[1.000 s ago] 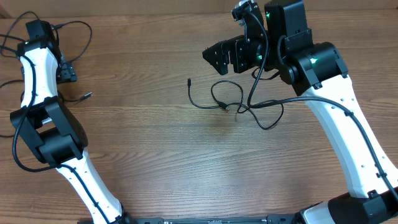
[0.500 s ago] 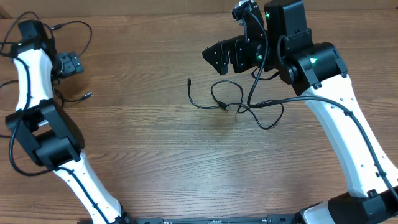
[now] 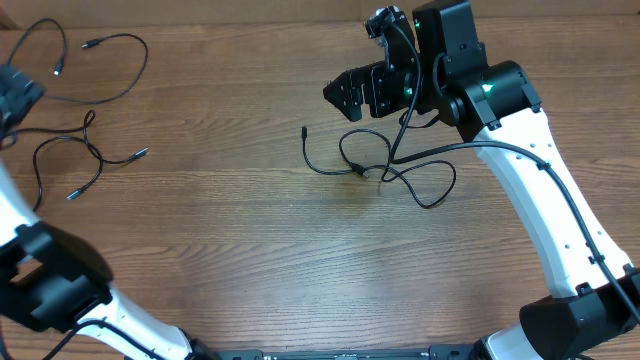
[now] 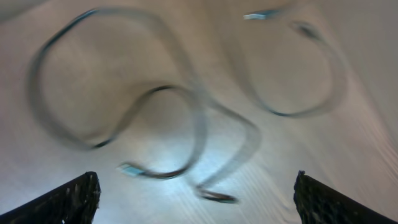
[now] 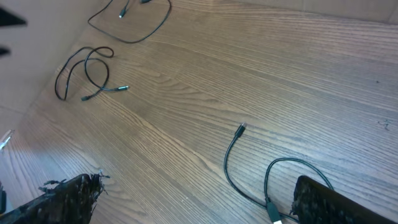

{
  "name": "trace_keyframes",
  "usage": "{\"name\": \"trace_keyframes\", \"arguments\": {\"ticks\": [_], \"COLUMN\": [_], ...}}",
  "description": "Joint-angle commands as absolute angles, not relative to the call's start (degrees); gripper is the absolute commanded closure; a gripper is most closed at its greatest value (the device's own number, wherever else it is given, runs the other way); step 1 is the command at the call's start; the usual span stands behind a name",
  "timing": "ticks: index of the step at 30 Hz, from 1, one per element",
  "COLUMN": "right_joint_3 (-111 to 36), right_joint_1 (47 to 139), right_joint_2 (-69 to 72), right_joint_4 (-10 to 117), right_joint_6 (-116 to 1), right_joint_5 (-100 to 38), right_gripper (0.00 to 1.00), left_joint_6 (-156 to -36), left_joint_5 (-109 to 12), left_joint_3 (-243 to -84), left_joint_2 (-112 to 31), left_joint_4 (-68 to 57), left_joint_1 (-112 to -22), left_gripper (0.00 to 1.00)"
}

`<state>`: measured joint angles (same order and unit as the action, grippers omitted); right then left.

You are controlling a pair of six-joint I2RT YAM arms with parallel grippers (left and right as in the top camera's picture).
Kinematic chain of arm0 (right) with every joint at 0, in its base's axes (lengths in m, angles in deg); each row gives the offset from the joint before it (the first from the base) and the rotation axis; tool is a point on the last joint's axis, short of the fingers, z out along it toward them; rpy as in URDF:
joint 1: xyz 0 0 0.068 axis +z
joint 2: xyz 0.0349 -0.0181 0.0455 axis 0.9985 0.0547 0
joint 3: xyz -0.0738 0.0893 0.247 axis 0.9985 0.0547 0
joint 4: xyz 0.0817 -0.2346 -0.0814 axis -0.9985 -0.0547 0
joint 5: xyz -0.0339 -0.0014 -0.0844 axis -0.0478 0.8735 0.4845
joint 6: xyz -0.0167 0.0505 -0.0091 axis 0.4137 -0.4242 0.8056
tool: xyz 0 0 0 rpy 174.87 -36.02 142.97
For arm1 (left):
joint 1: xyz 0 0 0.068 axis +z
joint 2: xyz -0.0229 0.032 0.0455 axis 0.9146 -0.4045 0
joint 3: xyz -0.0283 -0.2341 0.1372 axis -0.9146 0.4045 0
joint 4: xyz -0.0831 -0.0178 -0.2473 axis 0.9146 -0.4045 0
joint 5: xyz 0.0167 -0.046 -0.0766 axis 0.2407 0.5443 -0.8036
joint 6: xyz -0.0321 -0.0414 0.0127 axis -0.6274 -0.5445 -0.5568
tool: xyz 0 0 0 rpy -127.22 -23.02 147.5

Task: Untangle cables

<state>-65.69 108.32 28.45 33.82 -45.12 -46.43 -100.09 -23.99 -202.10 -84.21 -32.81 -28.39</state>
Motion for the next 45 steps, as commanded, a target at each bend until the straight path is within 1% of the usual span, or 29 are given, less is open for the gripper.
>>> {"name": "trace_keyframes", "arguments": {"ticks": [1, 5, 7, 15, 24, 26, 27, 29, 30, 32, 34, 36, 38, 41, 42, 43, 45], "right_joint_3": [-66.06, -66.06, -66.06, -66.06, -66.06, -66.06, -66.06, -66.06, -66.06, -66.06, -66.06, -66.06, -66.06, -66.06, -66.06, -66.06, -66.06], "right_joint_1": [108.34, 108.34, 108.34, 108.34, 108.34, 108.34, 108.34, 108.34, 108.34, 108.34, 108.34, 108.34, 108.34, 108.34, 108.34, 108.34, 108.34], "right_joint_2": [28.38, 28.38, 28.38, 28.38, 28.38, 28.38, 28.38, 28.38, 28.38, 28.38, 28.38, 28.38, 28.38, 28.38, 28.38, 28.38, 28.38], "right_joint_4": [34.17, 34.89, 35.06, 35.00, 34.60, 34.67, 34.69, 34.67, 34.63, 34.58, 34.56, 34.56, 34.56, 34.43, 34.38, 34.32, 34.14], "right_joint_6": [-44.75, -44.75, -44.77, -45.18, -45.18, -45.18, -45.18, -45.18, -45.18, -45.18, -45.18, -45.21, -45.23, -45.40, -45.40, -45.40, -45.42], "right_joint_5": [-45.93, -45.95, -45.95, -46.15, -46.12, -46.12, -46.12, -46.12, -46.12, -46.12, -46.12, -46.12, -46.12, -46.12, -46.12, -46.12, -46.15], "right_gripper": [0.00, 0.00, 0.00, 0.00, 0.00, 0.00, 0.00, 0.00, 0.00, 0.00, 0.00, 0.00, 0.00, 0.00, 0.00, 0.00, 0.00], "left_joint_6": [-110.21, -111.70, -111.22, -110.94, -111.28, -111.24, -111.11, -110.50, -109.93, -109.73, -108.77, -108.07, -105.60, -101.89, -101.25, -100.36, -98.28], "left_joint_5": [-21.72, -22.44, -22.40, -22.01, -16.96, -17.24, -17.33, -17.28, -17.31, -17.33, -17.33, -17.31, -17.37, -17.83, -18.33, -19.38, -22.73], "left_joint_3": [-199.35, -198.78, -198.76, -198.73, -198.73, -198.73, -198.73, -198.73, -198.73, -198.73, -198.73, -198.73, -198.73, -198.73, -198.73, -198.73, -198.73], "left_joint_2": [-87.84, -94.20, -96.61, -104.71, -109.06, -109.63, -109.83, -109.98, -110.00, -110.00, -110.00, -110.00, -110.00, -110.00, -110.00, -110.03, -110.00], "left_joint_4": [-35.60, -38.55, -39.19, -38.40, -35.52, -34.60, -34.27, -33.33, -32.76, -31.84, -30.97, -30.12, -28.59, -26.34, -25.77, -25.11, -23.49], "left_joint_1": [-22.13, -16.12, -15.12, -15.07, -15.71, -15.82, -15.86, -15.97, -16.04, -16.21, -16.36, -16.36, -16.36, -16.41, -16.45, -16.47, -16.60], "left_gripper": [0.00, 0.00, 0.00, 0.00, 0.00, 0.08, 0.15, 0.36, 0.49, 0.64, 0.73, 0.87, 0.90, 0.91, 0.93, 0.95, 0.96]}}
